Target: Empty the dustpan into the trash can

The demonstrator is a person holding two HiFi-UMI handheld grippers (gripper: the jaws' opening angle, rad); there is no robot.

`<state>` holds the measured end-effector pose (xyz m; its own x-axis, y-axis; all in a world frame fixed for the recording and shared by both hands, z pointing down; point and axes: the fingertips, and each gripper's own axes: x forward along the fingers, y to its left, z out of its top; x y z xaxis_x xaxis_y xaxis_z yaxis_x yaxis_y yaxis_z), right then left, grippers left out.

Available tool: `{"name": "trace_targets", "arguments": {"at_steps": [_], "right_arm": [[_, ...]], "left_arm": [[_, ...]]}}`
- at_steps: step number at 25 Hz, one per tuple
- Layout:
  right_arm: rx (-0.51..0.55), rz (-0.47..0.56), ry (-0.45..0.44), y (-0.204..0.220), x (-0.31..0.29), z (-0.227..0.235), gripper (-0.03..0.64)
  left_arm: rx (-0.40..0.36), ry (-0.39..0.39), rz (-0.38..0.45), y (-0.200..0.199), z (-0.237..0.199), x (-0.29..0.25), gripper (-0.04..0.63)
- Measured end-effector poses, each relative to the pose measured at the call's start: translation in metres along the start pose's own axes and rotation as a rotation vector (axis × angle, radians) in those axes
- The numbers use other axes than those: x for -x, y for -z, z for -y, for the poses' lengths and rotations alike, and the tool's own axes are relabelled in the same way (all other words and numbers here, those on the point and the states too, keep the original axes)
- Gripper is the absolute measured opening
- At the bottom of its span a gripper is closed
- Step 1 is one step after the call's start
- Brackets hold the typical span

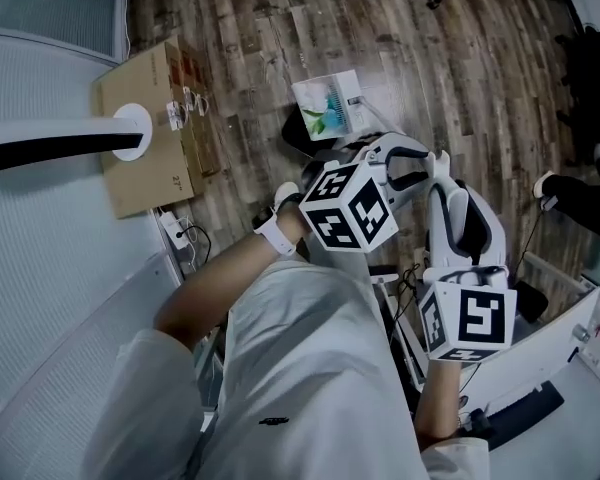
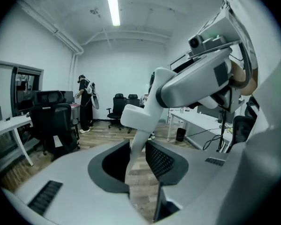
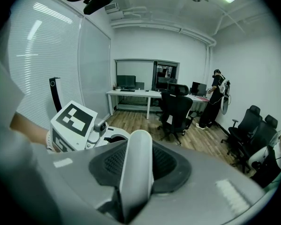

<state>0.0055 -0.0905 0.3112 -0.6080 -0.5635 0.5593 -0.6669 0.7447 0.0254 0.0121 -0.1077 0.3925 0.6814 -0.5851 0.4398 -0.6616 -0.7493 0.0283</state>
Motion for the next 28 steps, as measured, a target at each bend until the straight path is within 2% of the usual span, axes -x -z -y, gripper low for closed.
{"name": "trace_targets", "arguments": {"at_steps": [3, 12, 18, 28], "right_arm": [[0.045, -0.006, -0.012, -0.002, 0.002, -0.002, 0.124], [0.177, 0.010, -0.047, 0.006, 0.004, -0.025, 0.124], [0.251, 0.079, -0.074, 0.000, 0.009, -0.046, 0.124], [0.368, 0.065, -0.113, 0.000, 0.011, -0.075, 0.124]], "left_arm": [[0.012, 0.015, 0.009, -0.003, 0.001, 0.002, 0.106], [0.045, -0.084, 0.034, 0.009, 0.006, 0.015, 0.106], [0.029, -0.097, 0.053, 0.015, 0.013, 0.029, 0.106], [0.079, -0.144, 0.085, 0.023, 0.011, 0.055, 0.114]]}}
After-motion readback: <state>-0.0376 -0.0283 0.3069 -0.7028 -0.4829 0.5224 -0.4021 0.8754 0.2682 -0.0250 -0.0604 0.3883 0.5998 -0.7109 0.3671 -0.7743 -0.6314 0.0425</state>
